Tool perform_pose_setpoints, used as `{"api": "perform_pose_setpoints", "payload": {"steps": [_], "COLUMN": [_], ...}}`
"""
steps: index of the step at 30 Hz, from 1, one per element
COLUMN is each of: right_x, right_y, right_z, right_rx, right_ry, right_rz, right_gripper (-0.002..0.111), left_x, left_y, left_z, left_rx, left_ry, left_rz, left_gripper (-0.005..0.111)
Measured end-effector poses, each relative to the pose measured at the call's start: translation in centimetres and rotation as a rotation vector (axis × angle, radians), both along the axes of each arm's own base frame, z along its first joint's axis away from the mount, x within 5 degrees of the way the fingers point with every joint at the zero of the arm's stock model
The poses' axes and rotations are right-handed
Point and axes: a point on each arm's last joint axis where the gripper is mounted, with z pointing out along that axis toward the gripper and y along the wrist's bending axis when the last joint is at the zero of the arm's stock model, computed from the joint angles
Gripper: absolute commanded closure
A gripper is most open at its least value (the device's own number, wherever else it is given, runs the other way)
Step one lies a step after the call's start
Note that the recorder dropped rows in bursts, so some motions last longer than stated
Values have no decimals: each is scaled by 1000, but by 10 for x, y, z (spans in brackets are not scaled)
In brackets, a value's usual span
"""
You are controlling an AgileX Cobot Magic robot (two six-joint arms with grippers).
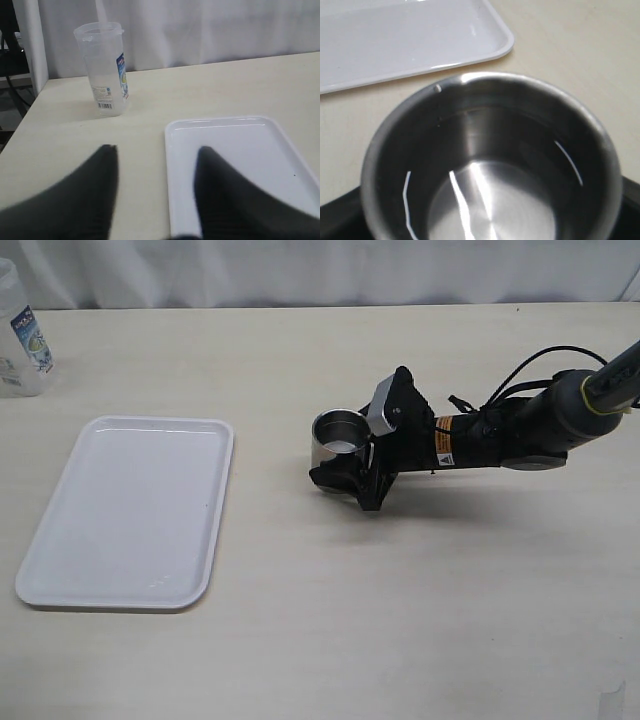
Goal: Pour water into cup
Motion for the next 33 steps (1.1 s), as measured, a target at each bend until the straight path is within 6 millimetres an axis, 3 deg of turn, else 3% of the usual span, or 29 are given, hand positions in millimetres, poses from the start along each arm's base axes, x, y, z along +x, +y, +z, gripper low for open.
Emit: {"api": "perform_pose_setpoints", "payload": {"steps": [2, 33], "right_x": [0, 0], "right_y": [0, 0], "right_z": [0, 0], "right_rx": [0, 0], "right_ry": [0, 0], "right_rz": [0, 0], "right_gripper": [104, 104], "left_x": [0, 0], "left_y": [0, 0], "left_z": [0, -1], "left_rx": [-1, -1], "left_ry": [0, 6], "left_rz": [0, 0], "left_gripper": [107, 107]}}
